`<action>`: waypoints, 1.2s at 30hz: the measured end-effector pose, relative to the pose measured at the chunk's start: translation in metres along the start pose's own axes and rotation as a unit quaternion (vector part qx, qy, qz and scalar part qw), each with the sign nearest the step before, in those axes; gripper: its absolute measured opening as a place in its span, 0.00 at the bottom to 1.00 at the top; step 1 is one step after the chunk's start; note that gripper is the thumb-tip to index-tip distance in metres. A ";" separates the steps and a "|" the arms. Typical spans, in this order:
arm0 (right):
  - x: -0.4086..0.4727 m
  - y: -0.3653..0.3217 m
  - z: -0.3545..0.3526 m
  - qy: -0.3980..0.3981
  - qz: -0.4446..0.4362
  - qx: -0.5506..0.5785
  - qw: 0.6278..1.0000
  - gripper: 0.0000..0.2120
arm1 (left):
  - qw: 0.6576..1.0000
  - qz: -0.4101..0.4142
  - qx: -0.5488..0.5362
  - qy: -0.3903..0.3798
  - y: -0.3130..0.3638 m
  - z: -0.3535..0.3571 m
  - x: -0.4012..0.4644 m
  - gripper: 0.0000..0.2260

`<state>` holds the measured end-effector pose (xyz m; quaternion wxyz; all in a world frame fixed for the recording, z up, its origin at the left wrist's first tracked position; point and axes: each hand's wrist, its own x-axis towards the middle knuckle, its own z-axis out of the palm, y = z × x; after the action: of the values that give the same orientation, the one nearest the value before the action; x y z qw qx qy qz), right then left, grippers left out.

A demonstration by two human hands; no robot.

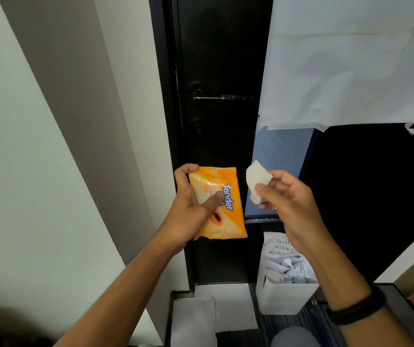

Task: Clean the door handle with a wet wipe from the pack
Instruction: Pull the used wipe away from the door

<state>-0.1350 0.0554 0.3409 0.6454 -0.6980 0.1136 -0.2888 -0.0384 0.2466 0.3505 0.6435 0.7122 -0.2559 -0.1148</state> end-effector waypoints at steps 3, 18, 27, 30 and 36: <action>-0.007 0.003 -0.016 0.026 -0.008 -0.006 1.000 0.09 | 0.999 -0.031 -0.011 -0.009 -0.010 0.010 -0.005 0.27; -0.062 0.304 -0.137 0.088 0.194 -0.275 0.938 0.10 | 0.971 -0.228 -0.015 -0.074 -0.196 0.090 -0.047 0.20; 0.011 0.434 -0.147 0.084 0.177 -0.349 0.916 0.01 | 0.953 -0.296 -0.021 -0.065 -0.295 0.129 -0.015 0.19; 0.023 0.472 -0.149 0.024 0.227 -0.369 0.901 0.12 | 0.948 -0.310 -0.020 -0.068 -0.318 0.142 -0.006 0.19; -0.008 0.467 -0.145 0.161 0.206 -0.300 0.917 0.09 | 0.940 -0.325 -0.060 -0.078 -0.351 0.170 0.013 0.22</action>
<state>-0.1213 -0.1269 -0.1127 0.4238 -0.7643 0.4386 -0.2097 -0.0350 0.1087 -0.0142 0.5908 0.7054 -0.0521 -0.3881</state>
